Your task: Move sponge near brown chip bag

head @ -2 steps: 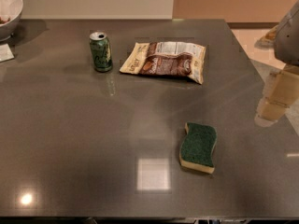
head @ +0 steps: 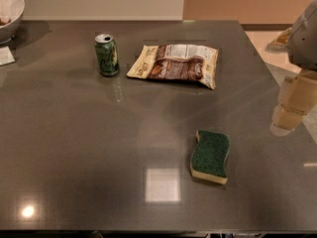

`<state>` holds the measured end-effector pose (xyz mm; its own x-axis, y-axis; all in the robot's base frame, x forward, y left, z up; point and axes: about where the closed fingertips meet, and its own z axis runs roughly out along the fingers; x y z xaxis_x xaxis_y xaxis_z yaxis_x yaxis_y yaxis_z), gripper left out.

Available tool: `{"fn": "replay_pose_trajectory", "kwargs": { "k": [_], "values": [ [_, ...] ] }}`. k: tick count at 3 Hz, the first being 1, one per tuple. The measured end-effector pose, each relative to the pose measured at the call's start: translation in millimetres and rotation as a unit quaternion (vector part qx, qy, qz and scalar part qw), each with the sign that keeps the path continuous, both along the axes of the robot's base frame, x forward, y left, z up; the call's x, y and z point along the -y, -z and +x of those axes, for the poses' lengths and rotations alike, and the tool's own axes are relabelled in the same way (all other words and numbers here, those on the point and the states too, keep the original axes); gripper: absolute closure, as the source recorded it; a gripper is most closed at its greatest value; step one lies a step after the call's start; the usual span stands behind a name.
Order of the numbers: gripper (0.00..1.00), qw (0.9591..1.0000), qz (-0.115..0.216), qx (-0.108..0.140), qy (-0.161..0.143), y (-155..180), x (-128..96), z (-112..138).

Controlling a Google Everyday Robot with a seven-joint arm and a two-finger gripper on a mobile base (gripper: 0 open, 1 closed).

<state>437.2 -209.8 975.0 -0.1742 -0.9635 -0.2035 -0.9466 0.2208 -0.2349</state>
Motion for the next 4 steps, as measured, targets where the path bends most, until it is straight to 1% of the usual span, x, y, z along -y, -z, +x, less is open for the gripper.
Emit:
{"fn": "replay_pose_trajectory", "kwargs": {
  "k": [1,2,3,4],
  "values": [
    [0.0,0.9976,0.0,-0.017,-0.067,16,-18,-4],
    [0.0,0.9893,0.005,-0.03,-0.143,35,-34,-11],
    [0.0,0.9749,0.005,-0.037,-0.219,54,-47,-20],
    [0.0,0.9556,0.001,-0.041,-0.292,75,-58,-23]
  ]
}}
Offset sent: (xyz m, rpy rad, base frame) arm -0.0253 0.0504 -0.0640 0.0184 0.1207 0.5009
